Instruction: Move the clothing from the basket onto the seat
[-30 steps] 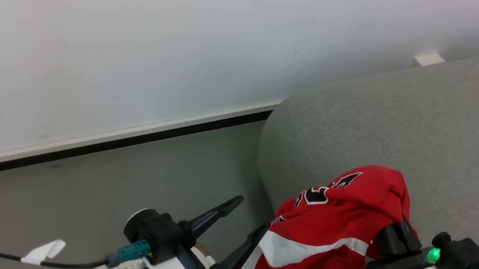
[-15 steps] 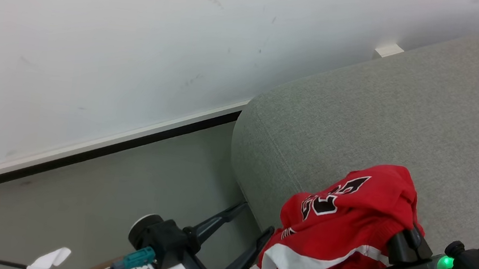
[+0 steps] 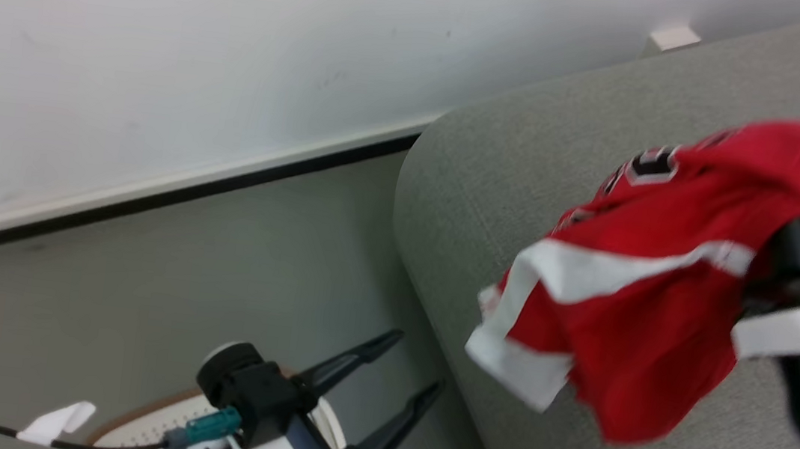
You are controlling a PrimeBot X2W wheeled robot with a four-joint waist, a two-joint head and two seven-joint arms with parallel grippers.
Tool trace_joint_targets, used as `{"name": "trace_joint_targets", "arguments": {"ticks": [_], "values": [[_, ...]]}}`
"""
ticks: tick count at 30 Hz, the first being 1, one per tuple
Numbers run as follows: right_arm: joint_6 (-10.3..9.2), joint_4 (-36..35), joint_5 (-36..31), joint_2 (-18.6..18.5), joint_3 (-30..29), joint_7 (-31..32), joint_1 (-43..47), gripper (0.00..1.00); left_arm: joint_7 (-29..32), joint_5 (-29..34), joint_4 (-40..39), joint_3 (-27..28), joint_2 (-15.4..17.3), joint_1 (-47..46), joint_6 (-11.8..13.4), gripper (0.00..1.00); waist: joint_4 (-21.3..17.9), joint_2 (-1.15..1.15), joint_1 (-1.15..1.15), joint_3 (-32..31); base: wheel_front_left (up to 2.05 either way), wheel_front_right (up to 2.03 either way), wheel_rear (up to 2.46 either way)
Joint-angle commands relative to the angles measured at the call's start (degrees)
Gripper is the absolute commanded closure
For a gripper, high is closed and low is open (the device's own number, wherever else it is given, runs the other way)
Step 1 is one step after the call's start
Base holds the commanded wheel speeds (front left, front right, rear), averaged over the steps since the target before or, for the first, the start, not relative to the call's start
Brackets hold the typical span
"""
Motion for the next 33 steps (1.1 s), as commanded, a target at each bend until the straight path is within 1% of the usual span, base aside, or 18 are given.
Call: {"name": "trace_joint_targets", "arguments": {"ticks": [1, 3, 5, 7, 10, 16, 19, 20, 23, 25, 27, 29, 31, 33], "values": [[-0.1, 0.9, 0.9, -1.6, -1.4, 1.2, -4.5, 1.0, 0.0, -0.2, -0.8, 0.2, 2.0, -0.9, 0.1, 0.0, 1.9, 0.0, 0.0, 3.4, 0.0, 0.0, 0.0], [-0.1, 2.5, 1.2, -3.1, -2.9, 2.9, -8.8, 1.0, 0.0, -0.6, -2.0, 0.1, 3.6, -1.5, 0.1, 0.0, 2.9, 0.0, 0.0, 5.6, 0.0, 0.0, 0.0], [-0.1, 3.5, 0.2, -4.6, -4.8, 4.3, -13.0, 1.0, 0.0, -0.9, -3.3, 0.1, 5.4, -2.0, 0.1, 0.0, 3.9, 0.0, 0.0, 8.1, 0.0, 0.0, 0.0], [-0.1, 4.5, 0.0, -4.7, -7.7, 5.8, -17.2, 1.0, 0.0, -1.2, -4.6, -0.1, 7.2, -2.6, 0.1, 0.0, 5.0, 0.0, 0.0, 10.4, 0.0, 0.0, 0.0], [-0.1, 5.3, -2.3, -5.1, -12.5, 7.8, -22.9, 1.0, 0.0, -1.8, -6.4, 0.1, 9.5, -3.3, 0.1, 0.0, 6.7, 0.0, 0.0, 14.0, 0.0, 0.0, 0.0], [-0.1, 6.4, -10.5, -3.6, -19.9, 10.5, -29.5, 1.0, 0.0, -2.7, -9.4, 1.1, 13.4, -4.5, 0.1, 0.0, 9.7, 0.0, 0.0, 20.2, 0.0, 0.0, 0.0], [-0.11, 9.3, -15.1, -2.7, -22.2, 11.7, -30.4, 1.0, 0.0, -2.9, -10.7, 1.6, 15.0, -5.1, 0.1, 0.0, 10.5, 0.0, 0.0, 22.6, 0.0, 0.0, 0.0], [-0.11, 9.3, -15.1, -2.7, -22.2, 11.7, -30.4, 1.0, 0.0, -2.9, -10.7, 1.6, 15.0, -5.1, 0.1, 0.0, 10.5, 0.0, 0.0, 22.6, 0.0, 0.0, 0.0], [-0.1, 13.7, -19.7, -1.4, -23.5, 12.1, -30.1, 1.0, 0.0, -3.1, -11.4, 2.2, 16.3, -5.5, 0.1, 0.0, 10.9, 0.0, 0.0, 24.2, 0.0, 0.0, 0.0], [-0.11, 16.9, -23.1, -0.9, -23.7, 13.3, -28.3, 1.0, 0.0, -3.3, -11.6, 2.4, 16.7, -5.6, 0.1, 0.0, 11.2, 0.0, 0.0, 24.7, 0.0, 0.0, 0.0], [-0.11, 20.6, -25.6, -0.3, -24.9, 15.3, -26.4, 1.0, 0.0, -3.5, -11.6, 2.9, 16.9, -5.7, 0.1, 0.0, 11.5, 0.0, 0.0, 24.9, 0.0, 0.0, 0.0], [-0.11, 24.5, -26.9, 0.9, -26.1, 19.6, -24.3, 1.0, 0.0, -3.6, -11.4, 3.1, 17.0, -5.6, 0.1, 0.0, 11.8, 0.0, 0.0, 24.8, 0.0, 0.0, 0.0], [-0.12, 26.5, -28.5, 0.2, -26.8, 22.4, -22.9, 1.0, 0.0, -3.8, -11.1, 3.4, 16.8, -5.4, 0.1, 0.0, 12.1, 0.0, 0.0, 24.4, 0.0, 0.0, 0.0], [-0.12, 27.9, -29.4, 0.4, -27.5, 24.3, -20.7, 1.0, 0.0, -4.0, -10.7, 3.8, 16.5, -5.2, 0.1, 0.0, 12.3, 0.0, 0.0, 23.9, 0.0, 0.0, 0.0]]}}
